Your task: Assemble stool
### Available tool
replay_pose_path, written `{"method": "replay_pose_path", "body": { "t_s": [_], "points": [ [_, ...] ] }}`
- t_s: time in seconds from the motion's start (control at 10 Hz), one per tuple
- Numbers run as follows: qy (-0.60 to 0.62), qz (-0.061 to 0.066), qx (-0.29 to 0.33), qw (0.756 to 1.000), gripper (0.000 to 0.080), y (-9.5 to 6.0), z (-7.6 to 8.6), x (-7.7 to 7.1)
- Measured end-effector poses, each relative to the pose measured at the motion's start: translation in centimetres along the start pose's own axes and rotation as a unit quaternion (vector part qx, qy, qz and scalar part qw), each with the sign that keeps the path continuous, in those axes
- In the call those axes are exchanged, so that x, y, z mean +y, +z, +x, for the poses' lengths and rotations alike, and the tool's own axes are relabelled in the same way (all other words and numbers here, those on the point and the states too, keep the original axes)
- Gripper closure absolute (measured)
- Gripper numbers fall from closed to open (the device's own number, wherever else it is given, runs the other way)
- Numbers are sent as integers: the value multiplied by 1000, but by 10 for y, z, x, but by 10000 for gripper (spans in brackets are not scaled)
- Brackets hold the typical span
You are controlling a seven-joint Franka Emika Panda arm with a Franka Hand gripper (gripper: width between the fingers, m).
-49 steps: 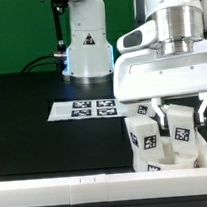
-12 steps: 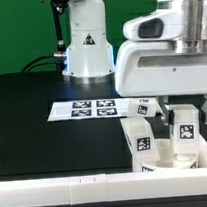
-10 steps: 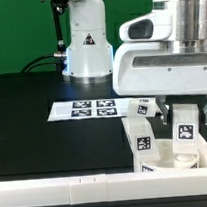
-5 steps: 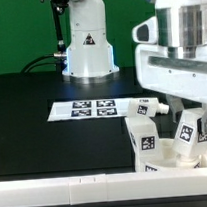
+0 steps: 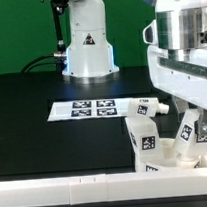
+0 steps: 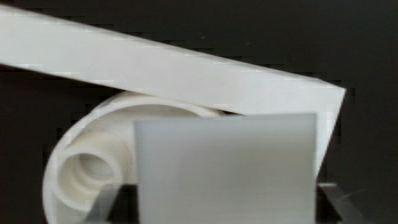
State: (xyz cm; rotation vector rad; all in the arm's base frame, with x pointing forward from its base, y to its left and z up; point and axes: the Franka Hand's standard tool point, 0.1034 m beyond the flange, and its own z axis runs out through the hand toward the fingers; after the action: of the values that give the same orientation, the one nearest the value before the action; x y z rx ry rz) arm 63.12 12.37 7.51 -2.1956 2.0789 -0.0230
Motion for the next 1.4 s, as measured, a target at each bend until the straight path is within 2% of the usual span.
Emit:
{"method": "replay_pose_path", "body": {
  "t_s": [0.2, 0.3, 0.5, 0.6, 0.7, 0.8, 0.9, 1.0, 1.2, 1.3, 1.4],
  "points": [
    [184, 21, -11, 983, 458, 2, -8, -3],
    [234, 39, -20, 971, 458, 3, -9, -5],
    [177, 38, -19, 983, 458, 3, -11, -4],
    [130, 36, -20, 991, 343, -1, -12, -4],
    [72, 42, -20, 996, 220, -7, -13, -6],
    [-22, 48, -17, 998, 220, -14, -13, -8],
    [-109, 49, -15, 993, 162, -22, -15, -9],
    [-184, 34, -14, 982, 153, -24, -20, -5],
    [-231, 36, -10, 972, 153, -22, -17, -6],
    [-295, 37, -6, 955, 151, -23, -17, -7],
    [-391, 38, 4, 920, 151, -29, -19, -9]
  ]
}}
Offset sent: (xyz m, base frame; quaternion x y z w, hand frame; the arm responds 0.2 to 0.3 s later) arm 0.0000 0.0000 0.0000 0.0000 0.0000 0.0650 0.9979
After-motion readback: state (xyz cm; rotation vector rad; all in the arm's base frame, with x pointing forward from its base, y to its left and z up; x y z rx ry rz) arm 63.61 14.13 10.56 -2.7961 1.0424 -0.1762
